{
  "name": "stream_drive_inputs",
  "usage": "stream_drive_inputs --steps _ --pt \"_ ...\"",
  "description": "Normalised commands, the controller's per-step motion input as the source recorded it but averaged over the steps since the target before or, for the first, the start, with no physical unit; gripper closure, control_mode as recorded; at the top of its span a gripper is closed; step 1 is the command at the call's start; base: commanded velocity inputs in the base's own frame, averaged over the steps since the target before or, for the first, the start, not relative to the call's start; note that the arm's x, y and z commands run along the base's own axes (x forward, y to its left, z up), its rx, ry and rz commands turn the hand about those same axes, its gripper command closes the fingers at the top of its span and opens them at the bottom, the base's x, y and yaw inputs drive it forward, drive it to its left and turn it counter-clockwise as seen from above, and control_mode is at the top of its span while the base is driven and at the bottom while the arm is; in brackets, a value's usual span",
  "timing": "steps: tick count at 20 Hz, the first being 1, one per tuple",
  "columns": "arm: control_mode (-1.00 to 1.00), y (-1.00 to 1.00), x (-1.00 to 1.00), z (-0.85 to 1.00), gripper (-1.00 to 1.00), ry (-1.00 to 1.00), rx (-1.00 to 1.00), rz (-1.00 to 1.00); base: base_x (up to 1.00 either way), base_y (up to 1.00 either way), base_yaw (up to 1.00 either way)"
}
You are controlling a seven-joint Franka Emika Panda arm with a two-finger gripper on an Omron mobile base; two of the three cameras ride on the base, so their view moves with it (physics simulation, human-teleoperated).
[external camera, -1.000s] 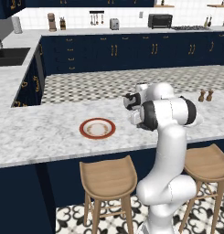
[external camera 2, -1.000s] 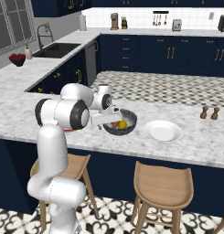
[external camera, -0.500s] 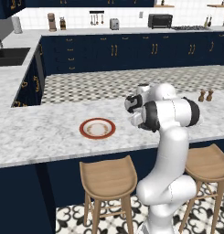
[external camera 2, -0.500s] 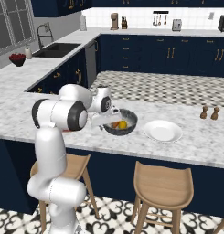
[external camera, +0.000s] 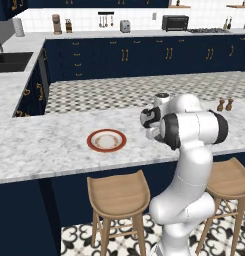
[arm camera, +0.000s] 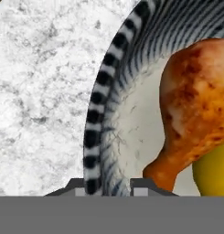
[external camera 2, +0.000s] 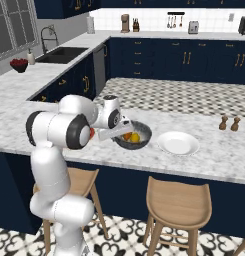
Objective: Pick the chicken drumstick and lemon from their plates and place them in the bowl. Then put the bowl in the fridge.
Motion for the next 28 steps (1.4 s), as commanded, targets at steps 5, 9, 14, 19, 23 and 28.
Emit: stream_drive_inputs --steps 5,9,14,19,23,28 --pt "-1.0 -0.27 -0.48 0.79 1.0 -0.04 0.0 0.16 0.0 0.0 0.0" --pt "-1.0 -0.01 -0.48 0.73 1.0 0.0 0.0 0.3 0.0 0.0 0.0" --pt "-1.0 0.0 -0.62 0.74 1.0 0.0 0.0 0.38 0.0 0.0 0.0" --pt "-1.0 0.03 -0.66 0.68 1.0 0.01 -0.03 0.39 0.0 0.0 0.0" --pt "-1.0 0.32 -0.97 0.55 1.0 -0.02 -0.17 0.38 0.0 0.0 0.0" --pt "-1.0 0.53 -1.0 0.47 1.0 -0.17 -0.21 0.32 0.0 0.0 0.0"
